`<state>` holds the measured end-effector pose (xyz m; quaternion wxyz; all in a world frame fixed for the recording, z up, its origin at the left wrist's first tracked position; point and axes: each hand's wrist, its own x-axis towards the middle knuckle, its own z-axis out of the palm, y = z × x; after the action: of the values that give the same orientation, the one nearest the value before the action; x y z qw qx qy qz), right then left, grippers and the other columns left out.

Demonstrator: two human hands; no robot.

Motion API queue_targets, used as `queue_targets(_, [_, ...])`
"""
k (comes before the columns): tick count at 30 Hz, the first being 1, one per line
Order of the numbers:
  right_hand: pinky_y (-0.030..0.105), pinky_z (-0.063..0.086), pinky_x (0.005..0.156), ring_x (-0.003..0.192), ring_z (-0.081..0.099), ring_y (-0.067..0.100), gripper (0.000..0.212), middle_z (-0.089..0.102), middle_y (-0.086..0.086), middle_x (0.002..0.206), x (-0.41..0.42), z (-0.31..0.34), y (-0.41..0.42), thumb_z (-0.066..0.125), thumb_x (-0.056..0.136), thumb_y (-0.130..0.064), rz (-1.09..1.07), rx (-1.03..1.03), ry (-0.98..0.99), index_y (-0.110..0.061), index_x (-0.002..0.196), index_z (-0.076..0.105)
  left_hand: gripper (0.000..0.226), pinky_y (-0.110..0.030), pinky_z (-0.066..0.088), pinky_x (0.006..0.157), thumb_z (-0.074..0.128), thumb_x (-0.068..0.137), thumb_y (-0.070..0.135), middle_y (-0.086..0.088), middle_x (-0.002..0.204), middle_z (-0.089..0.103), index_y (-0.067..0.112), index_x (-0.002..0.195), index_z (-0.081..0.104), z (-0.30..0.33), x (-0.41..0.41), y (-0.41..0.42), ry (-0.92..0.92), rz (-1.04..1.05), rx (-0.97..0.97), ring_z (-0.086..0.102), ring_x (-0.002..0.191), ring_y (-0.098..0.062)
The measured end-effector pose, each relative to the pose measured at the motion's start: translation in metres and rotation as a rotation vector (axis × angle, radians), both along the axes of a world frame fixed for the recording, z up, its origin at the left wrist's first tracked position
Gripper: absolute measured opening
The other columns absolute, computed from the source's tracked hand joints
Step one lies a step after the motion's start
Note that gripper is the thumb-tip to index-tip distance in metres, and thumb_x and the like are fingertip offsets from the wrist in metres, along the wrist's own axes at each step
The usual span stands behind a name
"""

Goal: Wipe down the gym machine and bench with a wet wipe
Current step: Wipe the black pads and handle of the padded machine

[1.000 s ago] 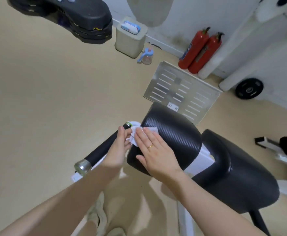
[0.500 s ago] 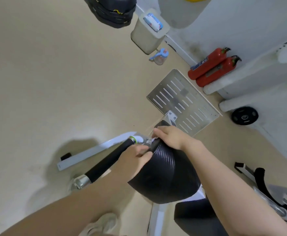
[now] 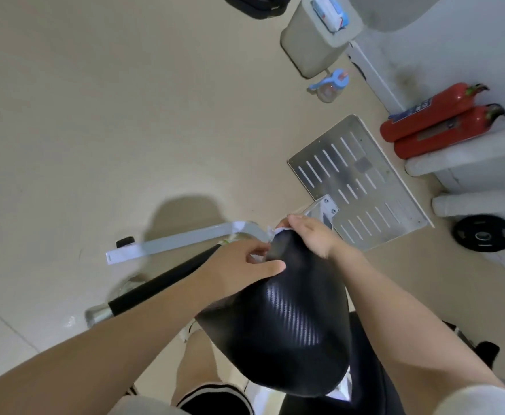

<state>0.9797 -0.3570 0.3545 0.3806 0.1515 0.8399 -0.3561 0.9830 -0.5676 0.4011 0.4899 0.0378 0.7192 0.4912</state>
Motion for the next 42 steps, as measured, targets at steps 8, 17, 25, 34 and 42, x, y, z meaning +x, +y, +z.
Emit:
queue_targets(8, [0.019,0.034,0.099,0.108,0.049,0.011,0.044,0.062,0.008,0.111,0.043,0.040,-0.005,0.033,0.096,-0.035,0.224,-0.268,0.468,-0.003,0.108,0.062,0.013,-0.012,0.036,0.063,0.069,0.076,0.040,0.018,0.075,0.056,0.036,0.082,0.059,0.008,-0.007,0.021,0.096,-0.111,-0.138,0.052,0.070,0.003])
queue_targets(17, [0.025,0.030,0.096,0.115,0.049,0.022,0.038,0.058,0.007,0.124,-0.008,-0.040,0.042,0.030,0.101,-0.028,0.157,-0.139,0.095,-0.011,0.116,0.061,0.066,-0.018,0.034,0.092,0.058,0.061,0.050,0.023,0.117,0.054,0.035,0.126,0.053,-0.016,-0.027,0.049,-0.060,-0.138,-0.195,0.050,0.111,0.001])
queue_targets(25, [0.033,0.037,0.093,0.084,0.051,0.015,0.039,0.056,0.003,0.086,0.047,-0.028,0.104,0.032,0.099,-0.038,-0.422,-0.217,-0.214,-0.010,0.088,0.057,0.043,-0.015,0.048,0.089,0.070,0.061,0.040,0.013,0.111,0.066,0.043,0.103,0.061,-0.026,-0.037,0.075,-0.163,-0.177,-0.054,0.060,0.107,-0.007])
queue_targets(34, [0.035,0.034,0.093,0.088,0.046,0.015,0.036,0.051,-0.005,0.090,0.019,-0.036,0.069,0.030,0.094,-0.044,-0.490,-0.321,-0.157,-0.021,0.085,0.056,0.033,-0.013,0.051,0.063,0.061,0.085,-0.001,-0.011,0.106,0.068,0.006,0.117,0.062,-0.021,-0.040,0.076,-0.311,-0.136,-0.027,0.067,0.081,-0.006])
queue_targets(42, [0.041,0.044,0.090,0.087,0.055,0.029,0.040,0.058,0.017,0.093,0.079,-0.028,0.096,0.043,0.093,-0.037,-0.630,-0.225,-0.105,-0.002,0.099,0.062,0.027,-0.015,0.052,0.063,0.057,0.089,0.007,-0.001,0.100,0.073,0.017,0.113,0.066,-0.016,-0.038,0.078,-0.265,-0.178,-0.065,0.070,0.083,-0.009])
